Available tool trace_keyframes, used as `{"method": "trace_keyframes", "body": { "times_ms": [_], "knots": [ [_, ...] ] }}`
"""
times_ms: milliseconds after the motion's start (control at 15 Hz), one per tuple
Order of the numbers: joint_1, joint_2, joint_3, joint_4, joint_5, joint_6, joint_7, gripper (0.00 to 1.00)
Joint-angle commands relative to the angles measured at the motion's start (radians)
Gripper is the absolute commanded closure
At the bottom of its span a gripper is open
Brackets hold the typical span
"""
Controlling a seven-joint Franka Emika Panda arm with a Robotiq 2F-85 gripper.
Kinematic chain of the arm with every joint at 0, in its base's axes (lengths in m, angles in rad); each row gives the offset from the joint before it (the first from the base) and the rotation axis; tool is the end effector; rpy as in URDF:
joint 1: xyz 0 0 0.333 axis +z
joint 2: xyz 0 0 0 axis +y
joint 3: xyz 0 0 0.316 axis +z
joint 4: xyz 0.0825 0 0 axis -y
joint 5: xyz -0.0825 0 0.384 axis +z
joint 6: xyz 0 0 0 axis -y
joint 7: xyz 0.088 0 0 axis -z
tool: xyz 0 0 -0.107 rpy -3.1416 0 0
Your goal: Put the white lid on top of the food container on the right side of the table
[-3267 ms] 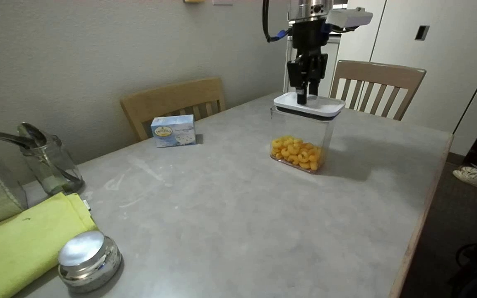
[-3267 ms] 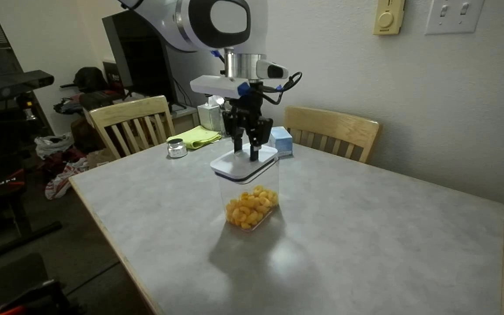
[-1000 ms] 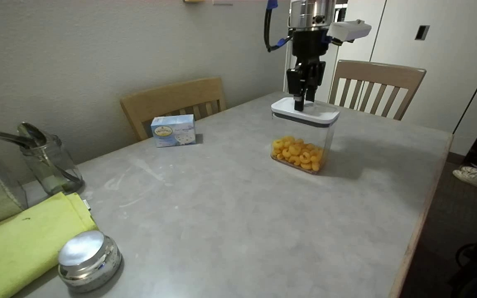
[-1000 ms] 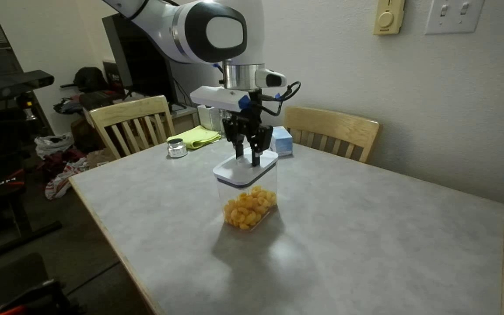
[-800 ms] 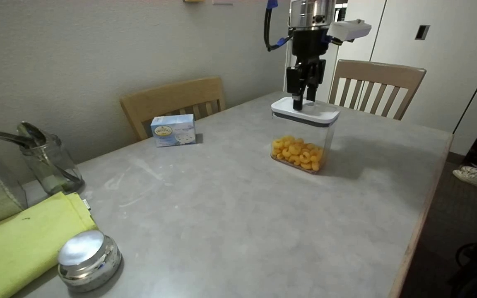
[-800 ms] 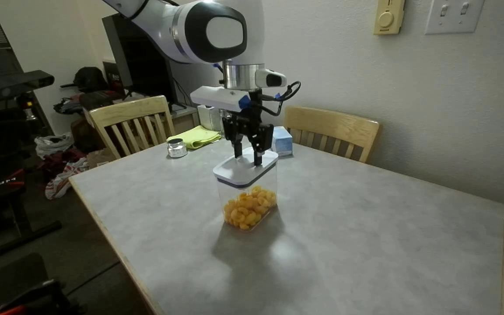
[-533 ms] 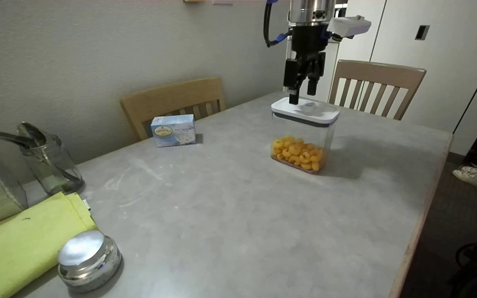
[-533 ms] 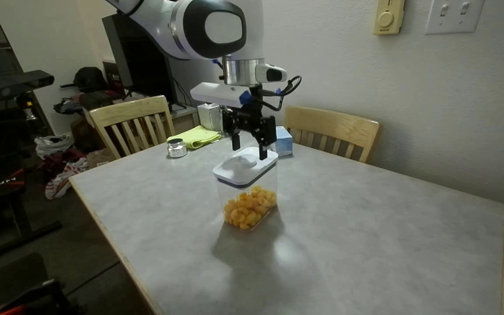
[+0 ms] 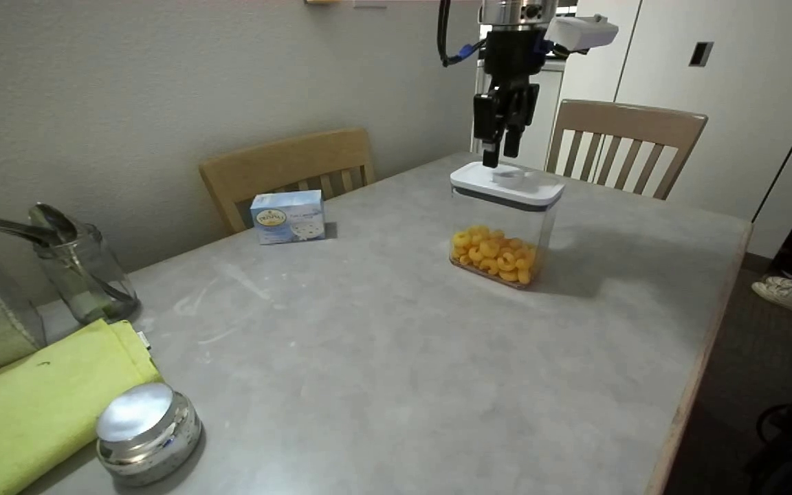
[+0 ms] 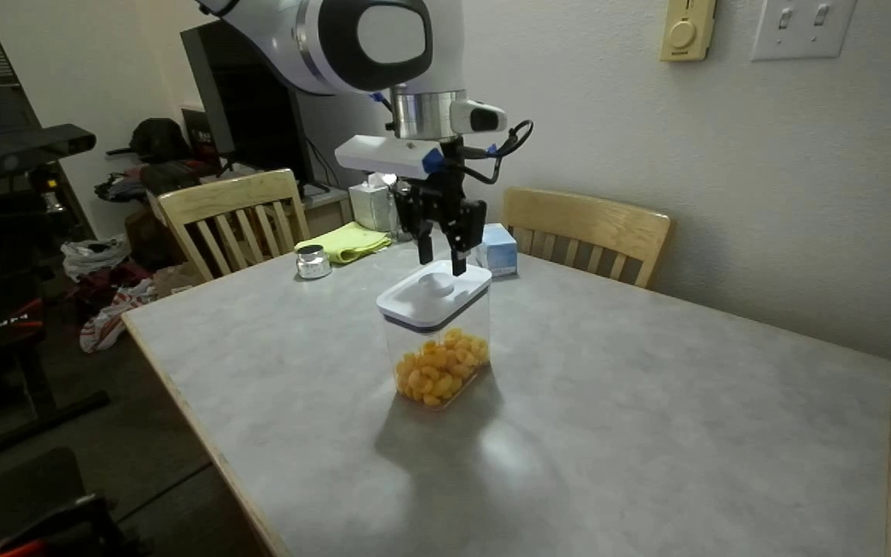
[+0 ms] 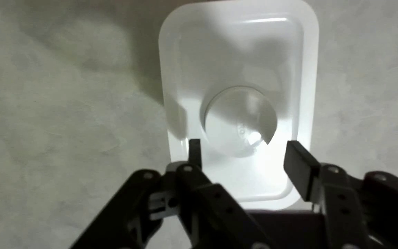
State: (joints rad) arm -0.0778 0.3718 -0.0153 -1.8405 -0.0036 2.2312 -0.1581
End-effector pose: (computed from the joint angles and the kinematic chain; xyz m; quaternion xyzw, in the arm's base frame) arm 0.6360 -0.0588 0.3285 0.9994 0.0341 0.0089 0.0054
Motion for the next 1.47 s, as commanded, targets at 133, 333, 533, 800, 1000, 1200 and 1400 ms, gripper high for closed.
{"method": "trace_keyframes", "body": {
  "times_ms": [133, 333, 533, 800, 1000, 1200, 1400],
  "knots": [
    [-0.016, -0.004, 0.009, -0.039, 0.045, 0.016, -0.031, 0.82],
    [-0.018, 0.003, 0.007, -0.049, 0.056, 0.018, -0.029, 0.99],
    [-0.024, 0.014, 0.006, -0.052, 0.068, 0.027, -0.028, 1.00],
    [-0.027, 0.035, 0.002, -0.060, 0.078, 0.041, -0.022, 1.00],
    [-0.025, 0.044, -0.002, -0.067, 0.070, 0.052, -0.019, 1.00],
    [-0.025, 0.048, -0.001, -0.070, 0.068, 0.060, -0.022, 1.00],
    [-0.022, 0.015, 0.002, -0.076, 0.067, 0.059, -0.027, 1.00]
  ]
}}
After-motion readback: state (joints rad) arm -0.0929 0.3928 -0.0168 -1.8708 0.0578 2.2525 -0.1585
